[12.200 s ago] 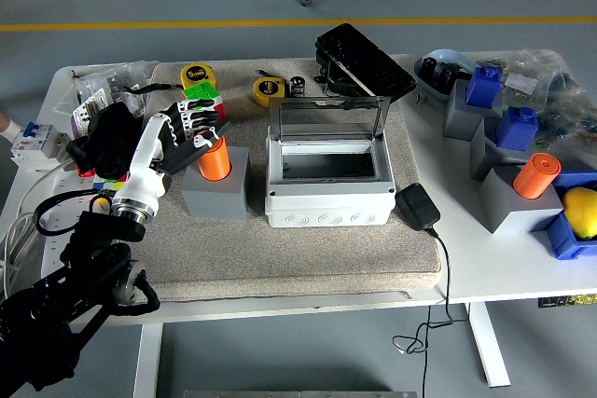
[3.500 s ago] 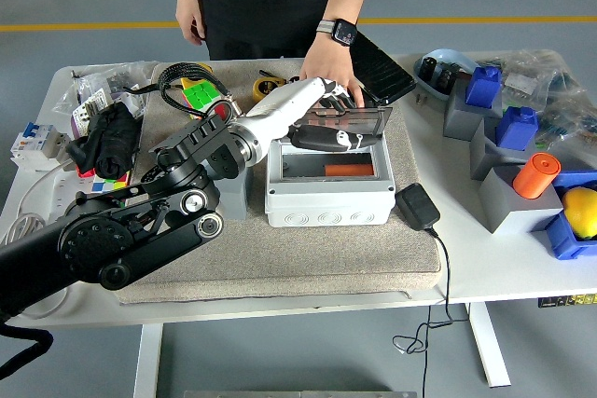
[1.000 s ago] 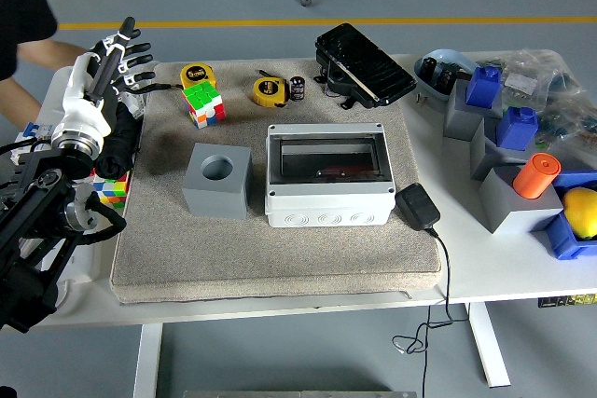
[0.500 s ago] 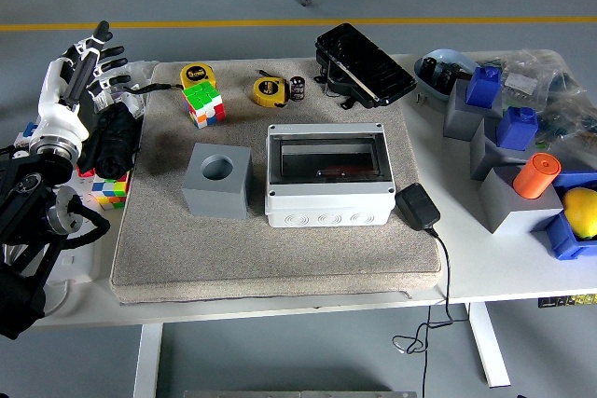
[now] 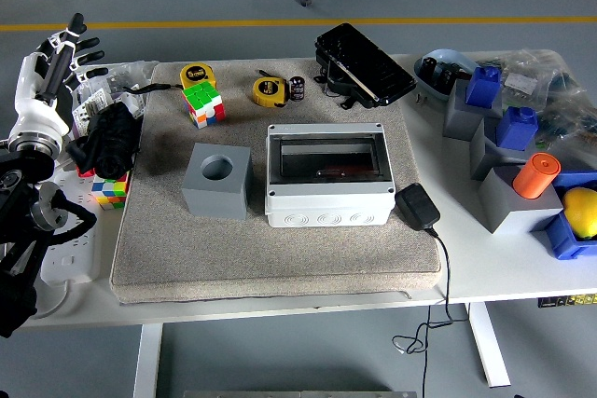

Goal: Fetch the battery,place it into the box,close the lid of the box

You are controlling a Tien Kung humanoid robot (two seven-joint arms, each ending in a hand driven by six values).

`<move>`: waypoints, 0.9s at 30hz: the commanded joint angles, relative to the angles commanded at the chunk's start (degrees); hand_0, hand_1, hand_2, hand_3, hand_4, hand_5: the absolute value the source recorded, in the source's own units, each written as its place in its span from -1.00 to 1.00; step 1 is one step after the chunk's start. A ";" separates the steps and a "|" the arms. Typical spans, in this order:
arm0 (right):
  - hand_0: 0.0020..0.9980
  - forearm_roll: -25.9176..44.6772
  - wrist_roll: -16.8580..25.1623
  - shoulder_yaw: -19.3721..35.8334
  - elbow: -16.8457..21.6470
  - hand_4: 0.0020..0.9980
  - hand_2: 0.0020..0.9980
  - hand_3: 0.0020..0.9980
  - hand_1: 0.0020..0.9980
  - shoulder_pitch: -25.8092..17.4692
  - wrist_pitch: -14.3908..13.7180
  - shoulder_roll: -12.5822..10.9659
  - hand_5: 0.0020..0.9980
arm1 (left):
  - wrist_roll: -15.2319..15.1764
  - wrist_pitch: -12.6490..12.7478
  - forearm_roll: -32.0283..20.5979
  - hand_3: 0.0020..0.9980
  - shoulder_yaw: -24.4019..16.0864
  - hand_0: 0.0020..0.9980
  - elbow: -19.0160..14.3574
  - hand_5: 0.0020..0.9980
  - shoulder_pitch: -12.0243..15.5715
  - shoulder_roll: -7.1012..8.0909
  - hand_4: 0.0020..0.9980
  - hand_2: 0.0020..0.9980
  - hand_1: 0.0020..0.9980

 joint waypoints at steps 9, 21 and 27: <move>0.14 0.12 0.01 -0.06 0.04 0.89 0.34 0.16 0.29 0.37 -0.03 0.06 -0.03 | 0.06 -0.14 0.12 0.24 -0.99 -0.15 -0.49 0.20 -0.14 0.12 1.00 0.18 0.13; 0.14 0.22 0.10 0.19 0.06 0.89 0.34 0.16 0.29 0.76 -0.06 0.12 -0.03 | 0.15 -0.19 0.24 0.24 -1.33 -0.15 -0.86 0.20 -0.28 0.08 1.00 0.17 0.12; 0.14 0.29 0.08 0.12 0.06 0.88 0.34 0.16 0.28 0.88 -0.05 0.21 -0.03 | 0.17 -0.24 0.26 0.24 -1.40 -0.15 -1.17 0.19 -0.39 0.03 1.00 0.17 0.12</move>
